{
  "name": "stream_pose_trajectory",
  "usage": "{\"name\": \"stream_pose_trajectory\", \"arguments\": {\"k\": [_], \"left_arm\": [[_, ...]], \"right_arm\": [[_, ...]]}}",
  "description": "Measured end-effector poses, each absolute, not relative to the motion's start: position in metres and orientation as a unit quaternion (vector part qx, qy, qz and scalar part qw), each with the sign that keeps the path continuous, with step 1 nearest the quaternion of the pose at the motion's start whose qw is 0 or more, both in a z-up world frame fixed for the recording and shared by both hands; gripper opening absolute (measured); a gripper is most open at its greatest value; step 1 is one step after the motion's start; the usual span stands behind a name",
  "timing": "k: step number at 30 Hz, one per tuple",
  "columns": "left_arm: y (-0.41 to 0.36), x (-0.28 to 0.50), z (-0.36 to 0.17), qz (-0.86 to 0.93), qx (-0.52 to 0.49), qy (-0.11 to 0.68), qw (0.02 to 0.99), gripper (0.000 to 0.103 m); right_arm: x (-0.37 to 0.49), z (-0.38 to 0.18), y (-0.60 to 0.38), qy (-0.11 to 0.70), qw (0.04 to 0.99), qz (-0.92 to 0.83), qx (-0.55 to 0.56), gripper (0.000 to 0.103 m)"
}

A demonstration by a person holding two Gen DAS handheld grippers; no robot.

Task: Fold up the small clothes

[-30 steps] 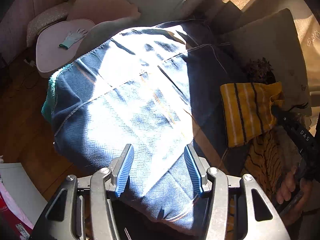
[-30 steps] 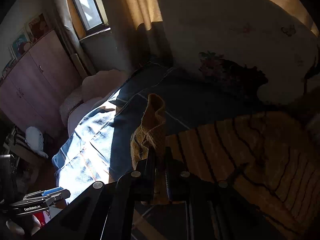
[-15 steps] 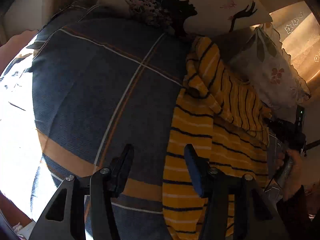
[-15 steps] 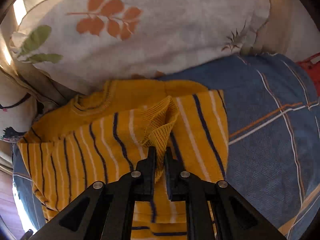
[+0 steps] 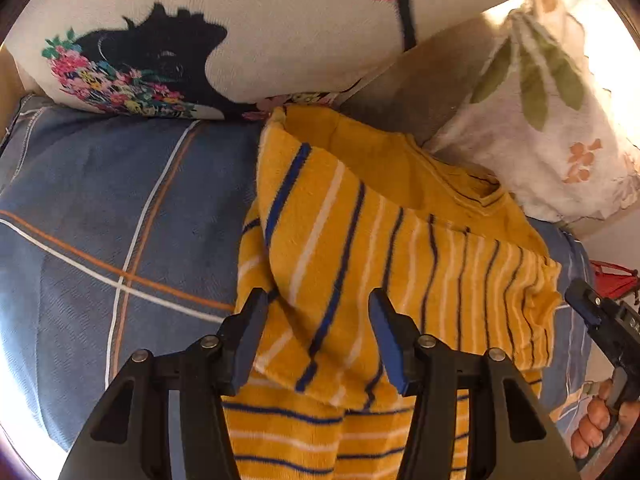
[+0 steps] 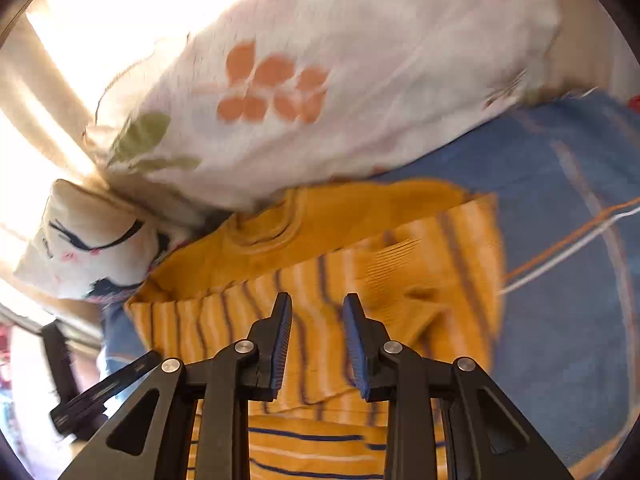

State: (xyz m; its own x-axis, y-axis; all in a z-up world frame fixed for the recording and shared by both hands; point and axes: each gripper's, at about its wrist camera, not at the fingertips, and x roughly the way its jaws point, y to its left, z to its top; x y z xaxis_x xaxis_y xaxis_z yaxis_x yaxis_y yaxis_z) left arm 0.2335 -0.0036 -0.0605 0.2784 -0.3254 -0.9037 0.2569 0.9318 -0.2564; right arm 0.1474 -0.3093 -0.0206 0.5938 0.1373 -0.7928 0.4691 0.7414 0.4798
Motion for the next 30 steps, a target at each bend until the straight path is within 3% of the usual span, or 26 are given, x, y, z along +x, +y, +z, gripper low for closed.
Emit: {"name": "stream_pose_trajectory", "arguments": {"k": [2,7,11,15,23,27,30], "left_arm": [[-0.004,0.250,-0.079,-0.168,-0.039,0.588,0.790,0.052],[-0.015,0.265,-0.084,-0.160,-0.009,0.572,0.804,0.070],[-0.022,0.257,-0.078,-0.156,0.024,0.560,0.813,0.070],[-0.006,0.220,-0.064,-0.176,-0.002,0.545,0.820,0.070],[0.030,0.141,-0.083,-0.146,0.056,0.531,0.833,0.073],[0.059,0.105,-0.086,-0.148,0.058,0.529,0.834,0.073],[0.087,0.078,-0.084,-0.157,0.043,0.539,0.826,0.073]], "right_arm": [[0.166,-0.046,-0.305,0.465,0.812,-0.100,0.338,0.029],[0.182,-0.088,-0.314,0.469,0.797,-0.115,0.363,0.029],[0.190,-0.083,-0.307,0.495,0.792,-0.121,0.336,0.029],[0.182,-0.057,-0.278,0.499,0.826,-0.128,0.229,0.031],[0.125,-0.070,-0.250,0.510,0.834,-0.160,0.133,0.031],[0.088,-0.070,-0.235,0.510,0.840,-0.161,0.088,0.046],[0.053,-0.081,-0.234,0.533,0.827,-0.149,0.093,0.048]]}}
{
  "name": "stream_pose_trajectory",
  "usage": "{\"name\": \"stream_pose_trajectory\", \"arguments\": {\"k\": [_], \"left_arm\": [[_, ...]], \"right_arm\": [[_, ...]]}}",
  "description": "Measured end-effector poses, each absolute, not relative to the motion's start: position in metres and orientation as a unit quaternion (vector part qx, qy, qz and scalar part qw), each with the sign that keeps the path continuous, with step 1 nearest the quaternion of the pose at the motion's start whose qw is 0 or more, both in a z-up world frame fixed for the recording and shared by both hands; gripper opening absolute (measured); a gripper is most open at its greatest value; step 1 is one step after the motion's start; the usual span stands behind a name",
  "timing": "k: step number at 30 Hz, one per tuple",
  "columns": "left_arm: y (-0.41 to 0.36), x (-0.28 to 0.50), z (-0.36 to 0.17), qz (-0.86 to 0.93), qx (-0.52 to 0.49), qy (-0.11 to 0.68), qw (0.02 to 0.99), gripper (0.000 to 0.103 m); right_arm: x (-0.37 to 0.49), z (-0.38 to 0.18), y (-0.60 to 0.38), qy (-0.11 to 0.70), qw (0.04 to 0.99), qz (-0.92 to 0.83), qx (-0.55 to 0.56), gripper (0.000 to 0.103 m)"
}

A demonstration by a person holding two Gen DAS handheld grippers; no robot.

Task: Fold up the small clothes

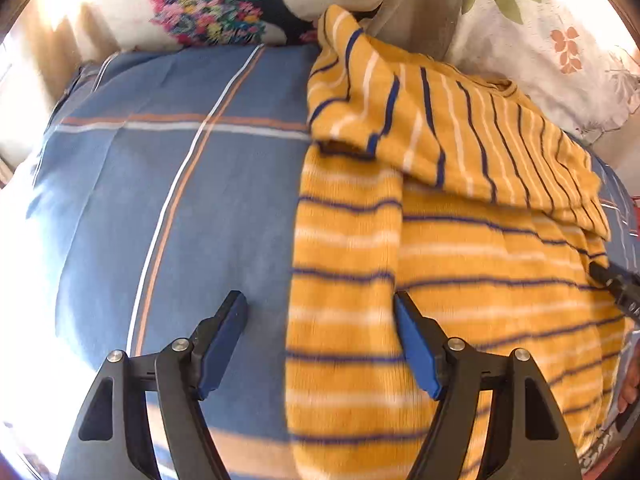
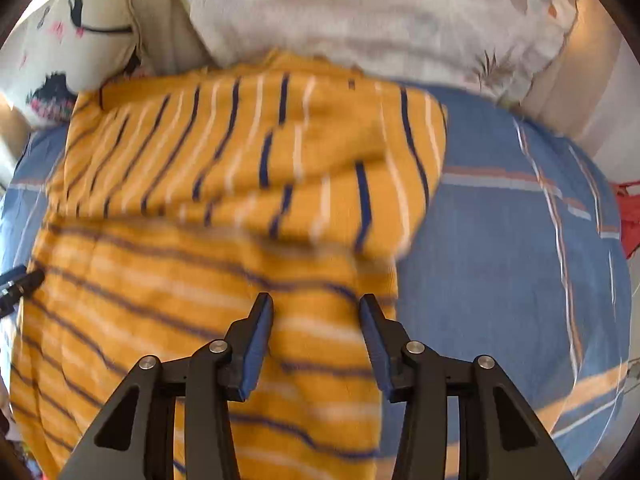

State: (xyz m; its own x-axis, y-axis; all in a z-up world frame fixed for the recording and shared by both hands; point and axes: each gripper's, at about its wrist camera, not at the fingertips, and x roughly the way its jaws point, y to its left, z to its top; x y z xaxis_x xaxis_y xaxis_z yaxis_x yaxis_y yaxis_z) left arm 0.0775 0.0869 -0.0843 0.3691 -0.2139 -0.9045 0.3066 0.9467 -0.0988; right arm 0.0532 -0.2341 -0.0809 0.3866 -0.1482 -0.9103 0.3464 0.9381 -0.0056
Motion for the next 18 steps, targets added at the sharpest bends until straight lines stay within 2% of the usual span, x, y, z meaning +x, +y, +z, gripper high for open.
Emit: {"name": "stream_pose_trajectory", "arguments": {"k": [4,9,18], "left_arm": [[0.107,0.033,-0.086,-0.172,0.001,0.556,0.813,0.073],[0.129,-0.017,-0.088,-0.193,-0.055,0.572,0.796,0.073],[0.110,-0.055,-0.093,-0.247,-0.138,0.589,0.757,0.076]], "right_arm": [[0.005,-0.082,-0.243,0.535,0.821,-0.146,0.138,0.059],[-0.050,-0.080,-0.247,0.541,0.811,-0.113,0.193,0.059],[-0.129,-0.088,-0.234,0.519,0.766,0.015,0.379,0.060]]}}
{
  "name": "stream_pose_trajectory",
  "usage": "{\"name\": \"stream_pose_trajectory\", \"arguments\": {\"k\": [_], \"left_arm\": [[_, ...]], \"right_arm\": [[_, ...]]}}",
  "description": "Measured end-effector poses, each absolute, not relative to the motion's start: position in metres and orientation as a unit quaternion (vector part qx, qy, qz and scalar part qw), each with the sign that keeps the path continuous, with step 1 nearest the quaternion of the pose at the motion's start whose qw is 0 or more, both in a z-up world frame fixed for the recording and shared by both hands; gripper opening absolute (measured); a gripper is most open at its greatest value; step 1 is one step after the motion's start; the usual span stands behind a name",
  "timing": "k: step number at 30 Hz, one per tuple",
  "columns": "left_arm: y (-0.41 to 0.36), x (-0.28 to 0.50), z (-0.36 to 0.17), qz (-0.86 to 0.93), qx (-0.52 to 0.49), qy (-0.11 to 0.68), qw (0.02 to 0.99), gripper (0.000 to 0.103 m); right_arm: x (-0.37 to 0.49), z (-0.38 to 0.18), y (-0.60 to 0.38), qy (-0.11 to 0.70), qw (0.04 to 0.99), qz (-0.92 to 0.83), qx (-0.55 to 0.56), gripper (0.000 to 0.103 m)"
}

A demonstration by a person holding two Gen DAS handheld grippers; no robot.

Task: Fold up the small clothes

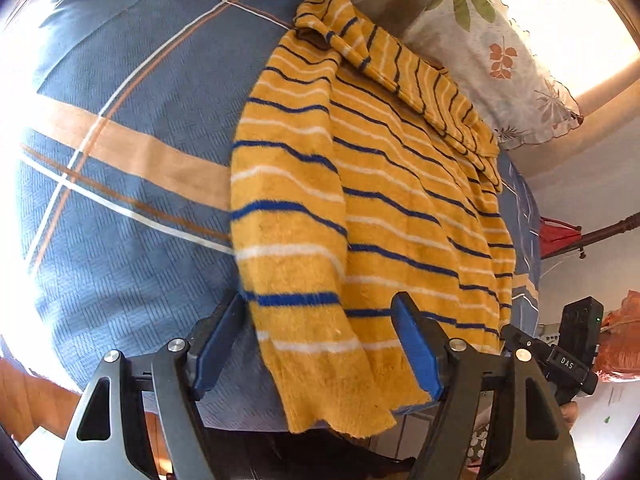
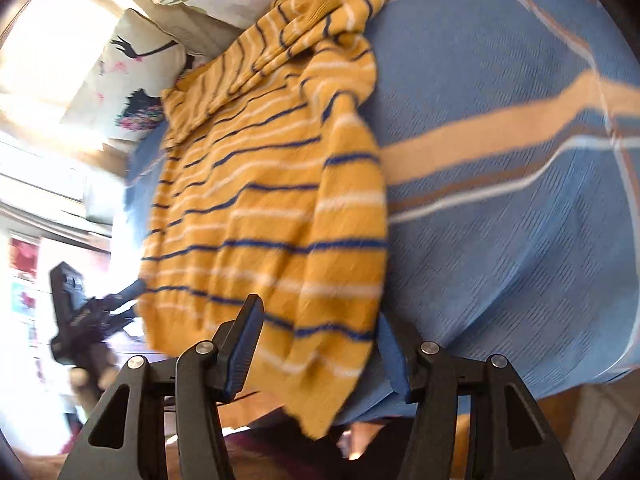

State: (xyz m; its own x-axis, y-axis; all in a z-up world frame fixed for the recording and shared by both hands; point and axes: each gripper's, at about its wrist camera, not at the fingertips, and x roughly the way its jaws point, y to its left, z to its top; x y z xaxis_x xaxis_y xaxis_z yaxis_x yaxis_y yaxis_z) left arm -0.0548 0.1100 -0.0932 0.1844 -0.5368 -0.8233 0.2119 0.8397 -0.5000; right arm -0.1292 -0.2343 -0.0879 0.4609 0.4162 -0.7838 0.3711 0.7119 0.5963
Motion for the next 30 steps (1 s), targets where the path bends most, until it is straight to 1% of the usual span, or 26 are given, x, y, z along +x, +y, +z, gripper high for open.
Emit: {"name": "stream_pose_trajectory", "arguments": {"k": [2,6,8,9,10,11,12,13,15,17,18,19,21,22,24,25,26,27,28,30], "left_arm": [[0.102,-0.056,-0.094,-0.254,-0.146,0.588,0.754,0.077],[0.099,-0.057,-0.099,-0.273,-0.199,0.598,0.727,0.077],[0.102,-0.058,-0.102,-0.288,-0.229,0.605,0.706,0.064],[0.104,-0.059,-0.104,-0.292,-0.237,0.610,0.698,0.054],[0.106,-0.058,-0.106,-0.290,-0.237,0.612,0.696,0.046],[0.107,-0.058,-0.107,-0.288,-0.234,0.613,0.697,0.042],[0.109,-0.058,-0.108,-0.287,-0.235,0.614,0.697,0.036],[0.110,-0.057,-0.109,-0.287,-0.241,0.615,0.694,0.035],[0.111,-0.056,-0.111,-0.289,-0.251,0.615,0.689,0.035],[0.108,-0.052,-0.116,-0.296,-0.259,0.617,0.681,0.042],[0.108,-0.051,-0.117,-0.304,-0.272,0.615,0.675,0.049],[0.109,-0.048,-0.119,-0.311,-0.288,0.614,0.666,0.058],[0.110,-0.045,-0.122,-0.318,-0.314,0.612,0.653,0.068],[0.109,-0.044,-0.123,-0.318,-0.321,0.610,0.651,0.070],[0.107,-0.044,-0.121,-0.313,-0.320,0.608,0.656,0.070],[0.105,-0.044,-0.119,-0.309,-0.317,0.607,0.660,0.070],[0.104,-0.044,-0.118,-0.303,-0.311,0.606,0.667,0.067],[0.103,-0.044,-0.116,-0.284,-0.293,0.610,0.679,0.040],[0.100,-0.043,-0.116,-0.264,-0.264,0.620,0.690,0.010],[0.101,-0.045,-0.115,-0.252,-0.253,0.621,0.697,0.008]], "right_arm": [[-0.132,-0.093,-0.230,0.511,0.752,0.041,0.414,0.060],[-0.139,-0.104,-0.220,0.498,0.727,0.079,0.466,0.059],[-0.138,-0.106,-0.218,0.493,0.721,0.089,0.479,0.059],[-0.139,-0.108,-0.218,0.490,0.717,0.093,0.488,0.057],[-0.139,-0.110,-0.221,0.487,0.712,0.097,0.497,0.053],[-0.140,-0.113,-0.222,0.485,0.705,0.100,0.507,0.051],[-0.141,-0.117,-0.224,0.484,0.700,0.102,0.516,0.048],[-0.135,-0.118,-0.225,0.482,0.695,0.102,0.524,0.047],[-0.137,-0.122,-0.228,0.475,0.687,0.103,0.540,0.045],[-0.137,-0.124,-0.229,0.469,0.684,0.098,0.550,0.044],[-0.138,-0.125,-0.228,0.464,0.683,0.095,0.557,0.044],[-0.140,-0.125,-0.229,0.460,0.682,0.093,0.561,0.044],[-0.143,-0.123,-0.228,0.455,0.689,0.085,0.558,0.044],[-0.145,-0.121,-0.228,0.453,0.695,0.082,0.552,0.044],[-0.145,-0.117,-0.225,0.454,0.708,0.078,0.535,0.044],[-0.145,-0.115,-0.224,0.458,0.711,0.078,0.528,0.043],[-0.143,-0.114,-0.224,0.464,0.712,0.075,0.521,0.038],[-0.142,-0.113,-0.223,0.480,0.713,0.062,0.508,0.021],[-0.139,-0.113,-0.224,0.497,0.711,0.052,0.494,0.011],[-0.135,-0.113,-0.226,0.509,0.707,0.060,0.487,0.011]]}}
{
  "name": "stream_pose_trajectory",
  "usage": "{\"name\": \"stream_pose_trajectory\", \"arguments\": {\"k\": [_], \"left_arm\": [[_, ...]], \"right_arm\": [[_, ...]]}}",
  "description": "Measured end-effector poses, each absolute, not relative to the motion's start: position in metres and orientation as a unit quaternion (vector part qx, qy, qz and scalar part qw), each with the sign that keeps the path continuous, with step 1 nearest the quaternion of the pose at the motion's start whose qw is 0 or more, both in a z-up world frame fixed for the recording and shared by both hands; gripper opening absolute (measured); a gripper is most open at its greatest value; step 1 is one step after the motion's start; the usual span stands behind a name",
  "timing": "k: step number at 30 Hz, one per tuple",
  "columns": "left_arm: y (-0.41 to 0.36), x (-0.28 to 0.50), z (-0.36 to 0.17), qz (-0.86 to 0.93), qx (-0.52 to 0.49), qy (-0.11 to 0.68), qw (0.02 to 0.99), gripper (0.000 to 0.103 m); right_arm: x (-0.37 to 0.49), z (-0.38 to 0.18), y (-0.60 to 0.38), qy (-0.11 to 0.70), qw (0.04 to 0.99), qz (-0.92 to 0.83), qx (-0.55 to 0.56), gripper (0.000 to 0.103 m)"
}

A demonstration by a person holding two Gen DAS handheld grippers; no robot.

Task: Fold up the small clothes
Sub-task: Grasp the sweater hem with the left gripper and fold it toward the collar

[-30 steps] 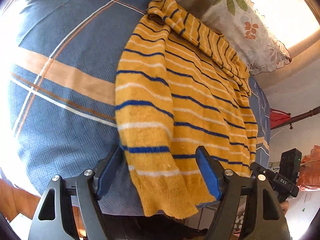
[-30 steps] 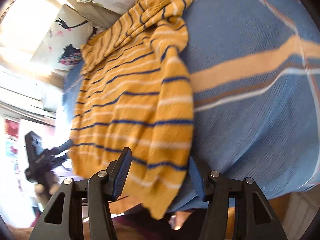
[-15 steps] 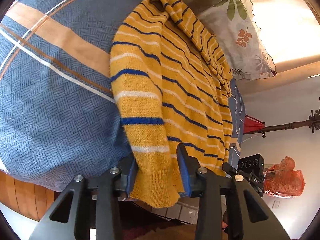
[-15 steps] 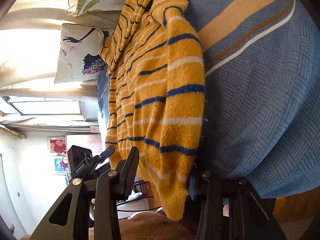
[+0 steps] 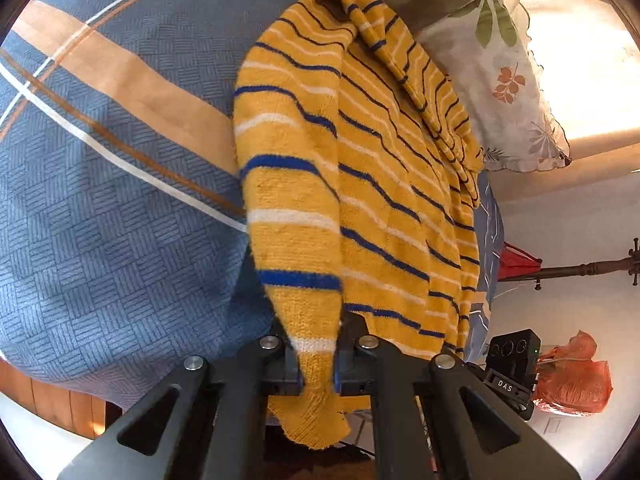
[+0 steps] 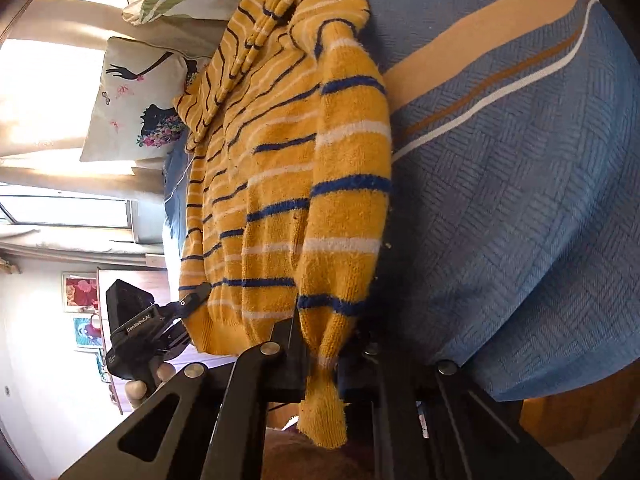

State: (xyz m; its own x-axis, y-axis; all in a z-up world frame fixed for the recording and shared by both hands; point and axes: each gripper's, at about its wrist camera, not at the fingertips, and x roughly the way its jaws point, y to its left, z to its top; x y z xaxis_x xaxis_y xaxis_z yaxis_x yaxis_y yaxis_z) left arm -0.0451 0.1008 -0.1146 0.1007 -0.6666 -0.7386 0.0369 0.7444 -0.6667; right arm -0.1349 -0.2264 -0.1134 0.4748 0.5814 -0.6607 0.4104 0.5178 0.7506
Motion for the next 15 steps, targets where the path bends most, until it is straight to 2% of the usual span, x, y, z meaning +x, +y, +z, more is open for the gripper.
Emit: {"name": "stream_pose_trajectory", "arguments": {"k": [3,9,15], "left_arm": [[0.103,-0.054,-0.100,-0.238,-0.227,0.611,0.720,0.008],[0.120,-0.080,-0.068,-0.244,-0.239,0.590,0.731,0.008],[0.121,-0.123,-0.067,-0.235,-0.217,0.617,0.719,0.008]], "right_arm": [[-0.132,-0.104,-0.226,0.517,0.713,0.073,0.467,0.010],[-0.145,-0.081,-0.228,0.521,0.712,0.111,0.459,0.009],[-0.176,-0.081,-0.227,0.552,0.692,0.123,0.449,0.009]]}}
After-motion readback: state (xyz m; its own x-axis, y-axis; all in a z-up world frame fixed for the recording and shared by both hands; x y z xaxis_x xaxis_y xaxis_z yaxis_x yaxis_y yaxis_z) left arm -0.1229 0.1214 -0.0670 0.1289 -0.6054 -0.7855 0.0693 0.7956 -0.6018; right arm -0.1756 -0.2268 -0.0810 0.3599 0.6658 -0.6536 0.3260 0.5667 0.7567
